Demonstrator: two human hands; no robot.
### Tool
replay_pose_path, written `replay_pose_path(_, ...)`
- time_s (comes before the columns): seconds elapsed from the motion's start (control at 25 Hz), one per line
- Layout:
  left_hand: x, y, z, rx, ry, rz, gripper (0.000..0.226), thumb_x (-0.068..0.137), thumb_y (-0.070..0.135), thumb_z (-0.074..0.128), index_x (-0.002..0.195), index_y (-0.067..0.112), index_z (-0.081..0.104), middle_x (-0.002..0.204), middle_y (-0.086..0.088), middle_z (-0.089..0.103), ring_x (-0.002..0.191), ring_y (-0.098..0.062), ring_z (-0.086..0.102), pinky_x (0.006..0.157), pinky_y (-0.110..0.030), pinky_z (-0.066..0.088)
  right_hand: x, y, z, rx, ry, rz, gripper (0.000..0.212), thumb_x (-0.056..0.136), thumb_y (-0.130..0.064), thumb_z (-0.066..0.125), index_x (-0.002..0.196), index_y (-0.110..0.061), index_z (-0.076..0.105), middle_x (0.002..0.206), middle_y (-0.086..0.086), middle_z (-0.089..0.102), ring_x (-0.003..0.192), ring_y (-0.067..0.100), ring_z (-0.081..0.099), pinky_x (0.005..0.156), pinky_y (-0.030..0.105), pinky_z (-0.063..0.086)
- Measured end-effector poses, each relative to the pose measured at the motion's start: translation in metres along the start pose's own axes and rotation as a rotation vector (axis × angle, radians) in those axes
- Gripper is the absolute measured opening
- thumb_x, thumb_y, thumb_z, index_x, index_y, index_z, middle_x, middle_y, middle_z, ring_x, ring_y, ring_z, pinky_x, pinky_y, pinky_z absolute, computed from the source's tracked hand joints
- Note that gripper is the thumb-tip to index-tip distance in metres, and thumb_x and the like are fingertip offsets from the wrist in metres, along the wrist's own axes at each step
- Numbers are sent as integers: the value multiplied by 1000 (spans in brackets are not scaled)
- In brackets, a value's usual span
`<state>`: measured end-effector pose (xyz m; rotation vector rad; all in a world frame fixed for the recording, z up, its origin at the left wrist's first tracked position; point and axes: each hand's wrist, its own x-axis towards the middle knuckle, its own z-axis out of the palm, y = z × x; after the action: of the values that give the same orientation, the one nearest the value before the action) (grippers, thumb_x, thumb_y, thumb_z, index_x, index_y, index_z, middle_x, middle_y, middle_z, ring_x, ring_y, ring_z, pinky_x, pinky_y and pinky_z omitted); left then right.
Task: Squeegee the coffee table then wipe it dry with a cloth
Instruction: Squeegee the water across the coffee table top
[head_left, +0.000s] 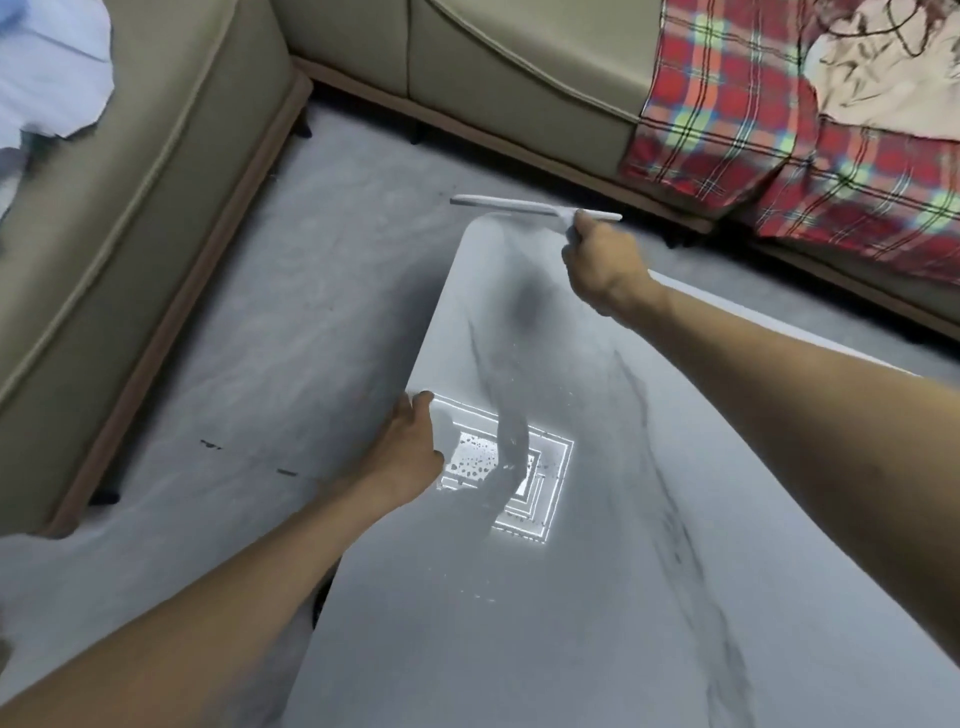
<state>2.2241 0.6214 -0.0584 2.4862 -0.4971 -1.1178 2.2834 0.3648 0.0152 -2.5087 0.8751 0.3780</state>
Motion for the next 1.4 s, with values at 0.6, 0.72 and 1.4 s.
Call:
replay_pose_path(0.6, 7, 14, -5, -30, -147, -98, 73, 78, 5, 50, 145, 14, 21, 153, -18, 9, 143, -33, 17, 109, -38, 36, -150, 74, 9, -285, -277, -47, 58, 96, -16, 39, 149, -32, 20, 77, 9, 53, 72, 38, 52, 62, 35, 39)
replay_pose_path(0.72, 10, 14, -5, -24, -189, -122, 74, 77, 9, 50, 144, 16, 19, 154, -19, 4, 145, -33, 9, 111, -40, 34, -157, 83, -11, -303, -342, -35, 51, 97, -19, 40, 146, -28, 29, 96, 16, 63, 88, 41, 57, 73, 40, 48)
replay_pose_path(1.4, 8, 9, -5, -46, -193, -120, 74, 78, 11, 51, 145, 16, 20, 153, -15, 7, 143, -31, 15, 112, -41, 33, -165, 104, 24, -217, -264, 39, 51, 97, -19, 37, 146, -23, 23, 109, 21, 63, 91, 43, 58, 67, 37, 38)
